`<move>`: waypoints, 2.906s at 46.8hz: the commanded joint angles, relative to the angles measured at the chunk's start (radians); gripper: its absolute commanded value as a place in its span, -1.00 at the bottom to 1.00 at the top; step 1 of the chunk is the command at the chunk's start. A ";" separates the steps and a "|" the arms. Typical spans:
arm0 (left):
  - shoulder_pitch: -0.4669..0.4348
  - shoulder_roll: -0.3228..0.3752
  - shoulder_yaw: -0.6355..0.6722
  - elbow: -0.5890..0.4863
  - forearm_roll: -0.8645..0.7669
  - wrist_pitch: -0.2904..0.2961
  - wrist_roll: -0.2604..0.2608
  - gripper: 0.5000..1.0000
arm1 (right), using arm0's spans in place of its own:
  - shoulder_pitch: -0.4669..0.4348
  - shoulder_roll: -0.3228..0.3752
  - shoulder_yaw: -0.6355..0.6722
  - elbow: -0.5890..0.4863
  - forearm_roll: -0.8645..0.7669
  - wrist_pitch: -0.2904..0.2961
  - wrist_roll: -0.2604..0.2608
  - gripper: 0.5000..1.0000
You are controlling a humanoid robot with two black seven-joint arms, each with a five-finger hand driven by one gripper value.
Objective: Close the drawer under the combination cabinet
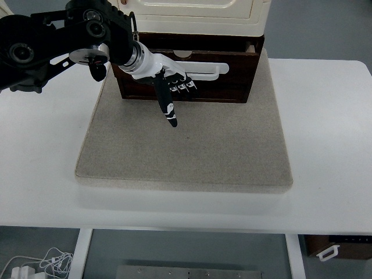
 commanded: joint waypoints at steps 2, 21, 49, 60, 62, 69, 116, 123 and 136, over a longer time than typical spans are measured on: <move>0.000 0.000 -0.001 0.008 0.001 0.000 0.000 0.99 | 0.000 0.000 0.000 0.000 0.000 0.000 0.000 0.81; 0.000 -0.002 -0.004 0.063 0.012 0.000 0.000 0.97 | 0.000 0.000 0.000 0.000 0.000 0.000 0.000 0.81; 0.007 -0.002 -0.040 0.108 0.027 -0.007 0.000 0.98 | 0.000 0.000 0.000 0.000 0.000 0.000 0.000 0.81; 0.014 -0.002 -0.064 0.092 0.024 -0.027 0.000 0.99 | 0.000 0.000 0.000 0.000 0.000 0.000 0.000 0.81; 0.016 -0.002 -0.073 0.088 0.020 -0.039 0.000 0.99 | 0.000 0.000 0.000 0.000 0.000 0.000 0.000 0.81; 0.040 -0.020 -0.122 0.063 0.015 -0.076 0.000 0.99 | 0.000 0.000 0.000 0.000 0.000 0.000 0.000 0.81; 0.177 -0.146 -0.707 0.043 -0.061 0.065 -0.620 0.99 | 0.000 0.000 0.000 0.000 0.000 0.000 0.000 0.81; 0.177 -0.144 -0.793 0.056 -0.098 0.112 -0.652 0.99 | 0.000 0.000 0.000 0.000 0.000 0.000 0.000 0.81; 0.191 -0.135 -0.998 0.076 -0.111 0.255 -0.657 0.99 | 0.000 0.000 0.000 0.000 0.000 0.000 0.000 0.81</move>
